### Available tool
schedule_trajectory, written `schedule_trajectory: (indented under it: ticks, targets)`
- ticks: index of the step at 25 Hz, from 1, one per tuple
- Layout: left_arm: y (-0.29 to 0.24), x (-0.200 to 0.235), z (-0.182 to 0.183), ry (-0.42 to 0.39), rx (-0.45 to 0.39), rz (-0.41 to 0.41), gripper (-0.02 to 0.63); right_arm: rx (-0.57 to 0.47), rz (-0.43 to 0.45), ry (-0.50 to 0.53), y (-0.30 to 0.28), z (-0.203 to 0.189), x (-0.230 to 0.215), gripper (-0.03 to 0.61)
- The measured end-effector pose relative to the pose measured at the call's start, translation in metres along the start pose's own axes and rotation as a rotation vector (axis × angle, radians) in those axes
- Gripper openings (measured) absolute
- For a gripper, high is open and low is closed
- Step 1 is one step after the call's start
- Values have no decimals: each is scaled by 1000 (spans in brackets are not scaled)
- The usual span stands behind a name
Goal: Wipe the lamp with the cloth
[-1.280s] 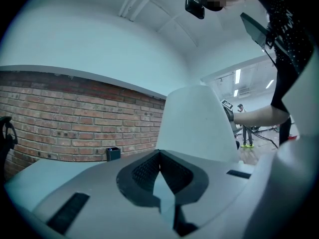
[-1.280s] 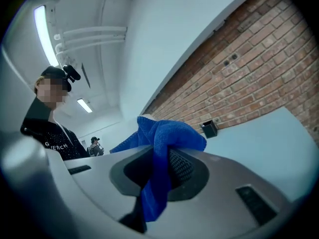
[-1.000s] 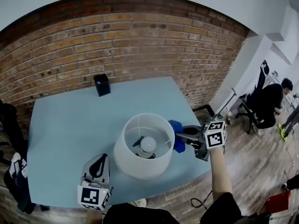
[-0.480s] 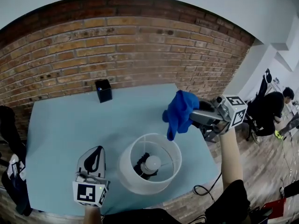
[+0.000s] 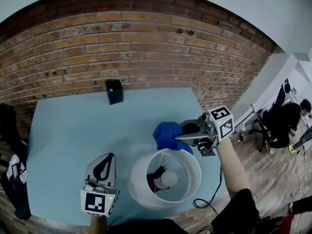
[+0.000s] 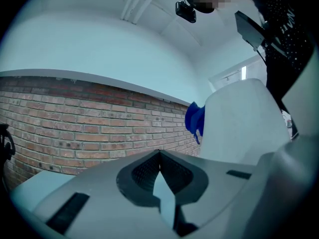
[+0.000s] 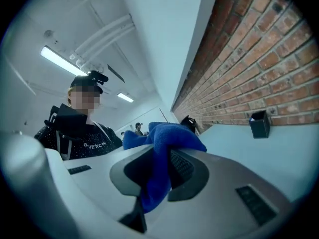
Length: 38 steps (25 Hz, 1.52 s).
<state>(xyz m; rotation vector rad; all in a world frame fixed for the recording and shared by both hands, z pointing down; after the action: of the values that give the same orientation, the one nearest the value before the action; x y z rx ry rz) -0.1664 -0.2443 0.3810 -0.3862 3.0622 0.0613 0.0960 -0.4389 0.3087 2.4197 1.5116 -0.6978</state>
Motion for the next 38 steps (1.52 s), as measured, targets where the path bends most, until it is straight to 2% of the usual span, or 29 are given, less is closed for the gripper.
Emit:
schedule_trajectory:
  ticks: [3,6,9,11,14,16,18,20,22,25,28,31,34,38]
  targets:
    - [-1,-1,-2,-3,9,-6,9,77,-46,-22,-3,-16,-19,62]
    - [-1,-4,-4,13,54,-18,8,146,-107,-54,-3,-34,-36,61]
    - [-3,-7,-7,37,38,-22,9,249,-191,-70,-2,-48,-51,61]
    - [-4,-7,-7,41,40,-24,9,249,-192,-65,1,-41,-54,61]
    - [-6,-6,-2,38,36,-24,8,139,-74,22,-2,3,-42,61]
    - [-9,-5,3,33,26,-23,8,82,69,124,-14,36,-25,61]
    - [-13,-3,8,30,12,-25,9,76,227,193,-32,63,-10,61]
    - [-16,-1,11,32,1,-26,8,130,349,244,-57,83,0,61]
    - [-16,-1,11,40,0,-16,8,235,449,287,-82,90,4,61]
    - [-15,1,7,51,11,3,8,438,563,270,-114,73,-4,61]
    - [-11,5,-1,61,29,20,8,570,581,181,-141,43,-24,61]
    - [-9,9,-6,75,39,44,8,568,588,104,-155,22,-42,61]
    - [-8,12,-6,76,36,58,9,587,530,93,-161,5,-57,61]
    - [-7,15,-7,75,37,68,9,650,410,116,-166,-10,-73,61]
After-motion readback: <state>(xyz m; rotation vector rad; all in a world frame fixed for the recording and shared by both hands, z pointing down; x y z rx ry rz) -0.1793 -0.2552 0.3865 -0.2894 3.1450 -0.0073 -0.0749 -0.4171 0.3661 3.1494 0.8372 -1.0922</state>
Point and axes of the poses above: the fingertips, and each gripper's own axes: y backward along the fingers, x to its left, z out of its top, the point moved 9 cm from there along y, backward along the fingers
